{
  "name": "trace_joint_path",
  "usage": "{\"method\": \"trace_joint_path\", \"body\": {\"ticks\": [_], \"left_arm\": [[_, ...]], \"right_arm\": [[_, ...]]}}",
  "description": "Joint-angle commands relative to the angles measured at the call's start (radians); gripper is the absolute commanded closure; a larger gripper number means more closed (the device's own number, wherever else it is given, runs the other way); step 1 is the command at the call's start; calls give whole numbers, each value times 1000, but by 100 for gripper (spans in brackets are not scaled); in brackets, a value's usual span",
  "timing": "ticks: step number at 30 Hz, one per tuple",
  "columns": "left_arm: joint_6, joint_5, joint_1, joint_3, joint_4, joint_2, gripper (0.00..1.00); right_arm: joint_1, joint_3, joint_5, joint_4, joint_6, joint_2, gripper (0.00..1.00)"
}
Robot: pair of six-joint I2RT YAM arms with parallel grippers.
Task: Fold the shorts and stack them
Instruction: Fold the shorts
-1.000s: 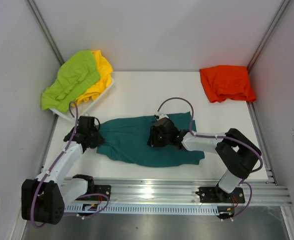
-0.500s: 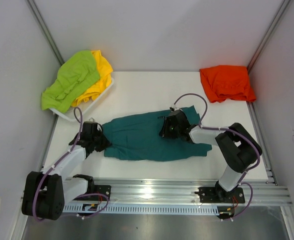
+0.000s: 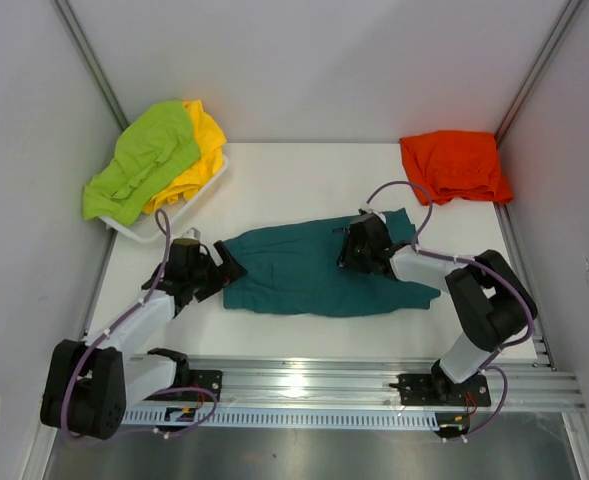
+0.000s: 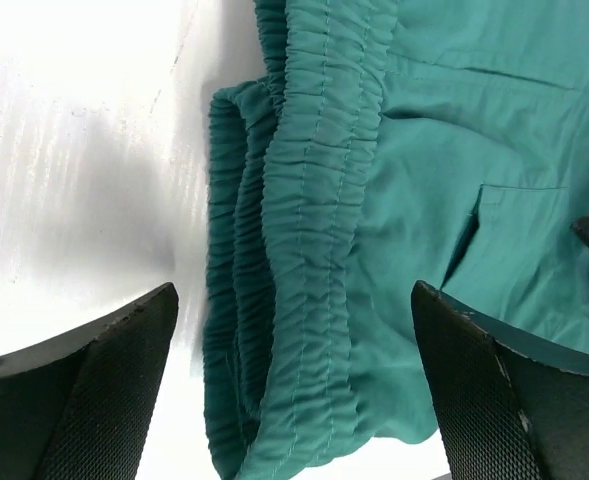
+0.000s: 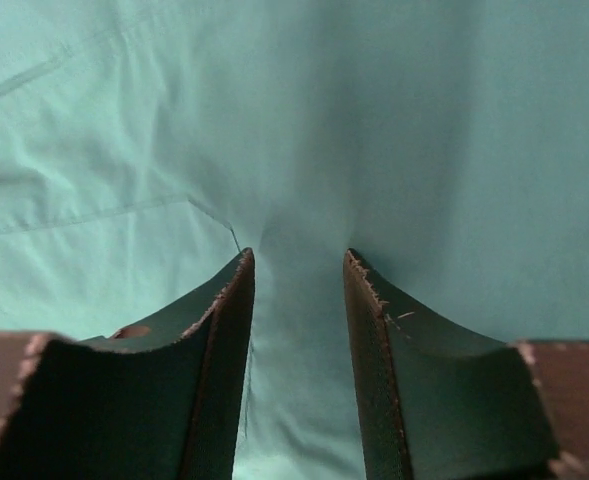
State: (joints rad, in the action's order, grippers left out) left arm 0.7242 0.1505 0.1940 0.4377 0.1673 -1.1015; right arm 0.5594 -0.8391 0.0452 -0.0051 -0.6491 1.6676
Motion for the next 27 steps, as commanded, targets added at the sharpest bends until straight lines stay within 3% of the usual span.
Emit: {"method": "trace_joint_path", "body": {"ticks": [1,5,9,23,27], "left_arm": [[-14,15,-2,10,18,55,1],[-8,53,-10,-45,-1,86,1],[24,115,-10,-115,-107,66,1],[73,153,-10,-260,-359,3,1],[81,158,-10,-274,-382,-9,1]], "right_arm": [[63,-93,103,-151,49,-80,56],[140,-169,56,-168,54,-91,55],[186,-199,-30,-78,55,-54,55],[186,-278,-284,220,8,228,56],[195,-317,-331,232,-1,323,57]]}}
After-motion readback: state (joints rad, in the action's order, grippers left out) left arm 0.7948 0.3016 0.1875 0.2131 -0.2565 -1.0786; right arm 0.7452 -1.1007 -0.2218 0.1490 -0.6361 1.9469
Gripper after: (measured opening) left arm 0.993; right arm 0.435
